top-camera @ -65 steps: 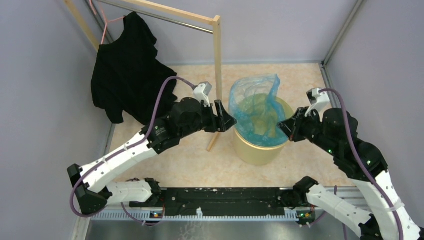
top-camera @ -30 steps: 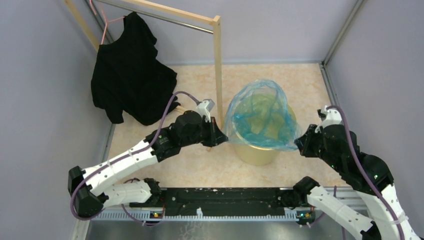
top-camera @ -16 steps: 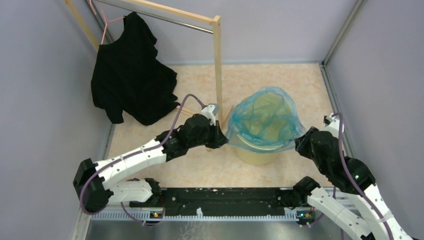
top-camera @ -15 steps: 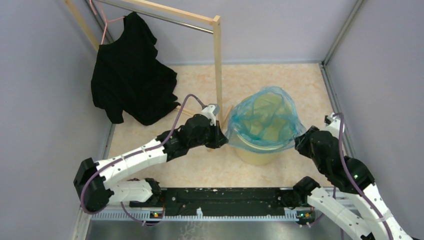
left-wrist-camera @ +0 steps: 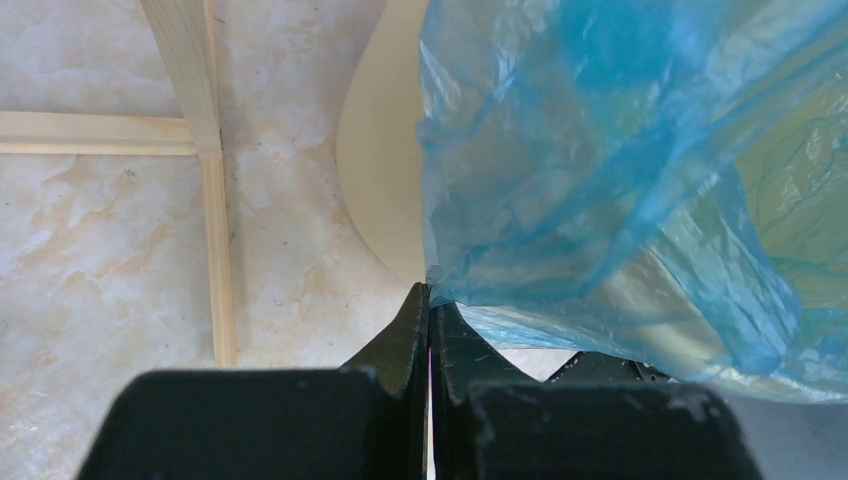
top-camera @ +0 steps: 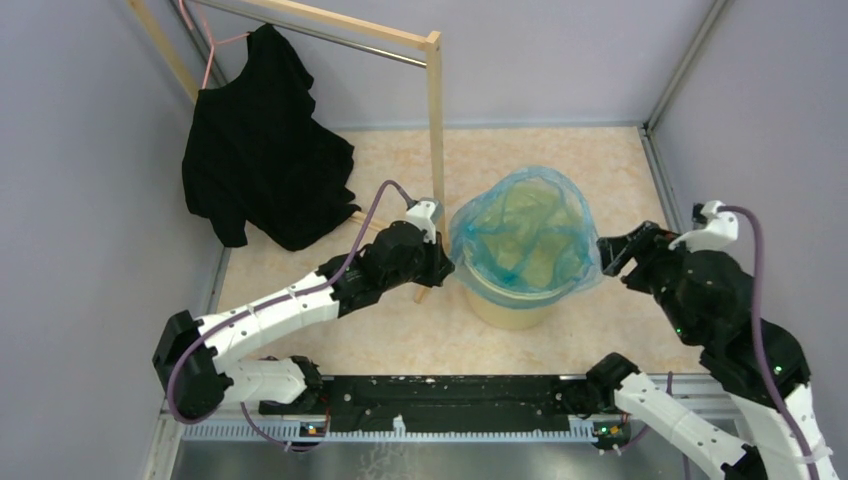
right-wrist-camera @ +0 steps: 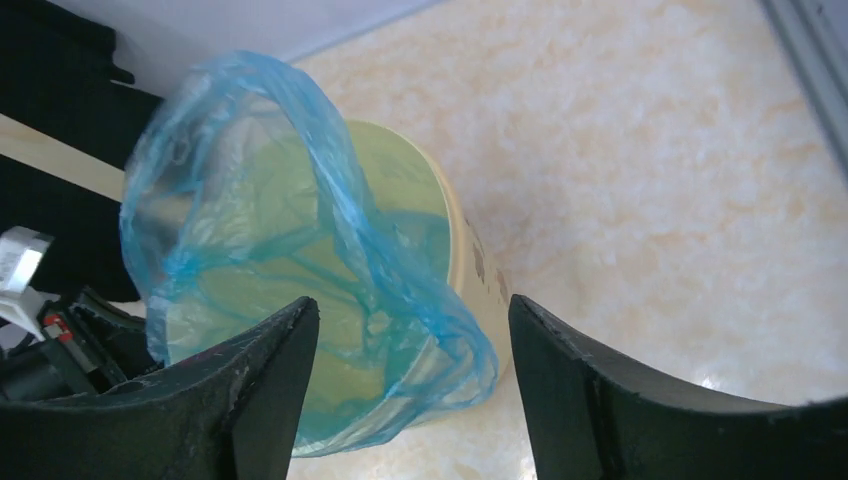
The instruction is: Put the trash bags into the trash bin
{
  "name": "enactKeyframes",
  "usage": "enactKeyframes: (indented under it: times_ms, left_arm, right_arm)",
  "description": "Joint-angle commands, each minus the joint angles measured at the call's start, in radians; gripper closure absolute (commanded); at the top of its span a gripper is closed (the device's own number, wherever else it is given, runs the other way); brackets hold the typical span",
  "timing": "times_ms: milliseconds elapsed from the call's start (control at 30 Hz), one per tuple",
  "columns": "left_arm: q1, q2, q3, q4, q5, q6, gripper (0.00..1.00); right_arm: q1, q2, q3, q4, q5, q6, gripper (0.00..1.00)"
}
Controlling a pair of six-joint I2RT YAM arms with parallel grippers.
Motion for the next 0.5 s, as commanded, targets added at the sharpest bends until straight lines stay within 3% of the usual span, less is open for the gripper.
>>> enactKeyframes:
  times_ms: [0,100,267,467]
  left_arm:
    - [0.003,0.013,0.043,0.016,-0.030,0.031,1.00]
    - [0.003,0.007,0.042,0.013,-0.034,0.026,1.00]
    - [0.003,0.013,0.050,-0.005,-0.048,0.018,1.00]
    - [0.003,0.021,0.050,-0.006,-0.022,-0.008,1.00]
  right_arm:
    - [0.003,0.086,0.139,-0.014,0.002,-0.240,0.29]
    - [0.003,0.176,0.205,0.046,0.035,-0.362,0.27]
    - [-0.007,0.362,0.255,0.186,-0.094,-0.513,0.29]
    - [-0.262,0.502,0.248,0.289,-0.456,-0.503,0.42]
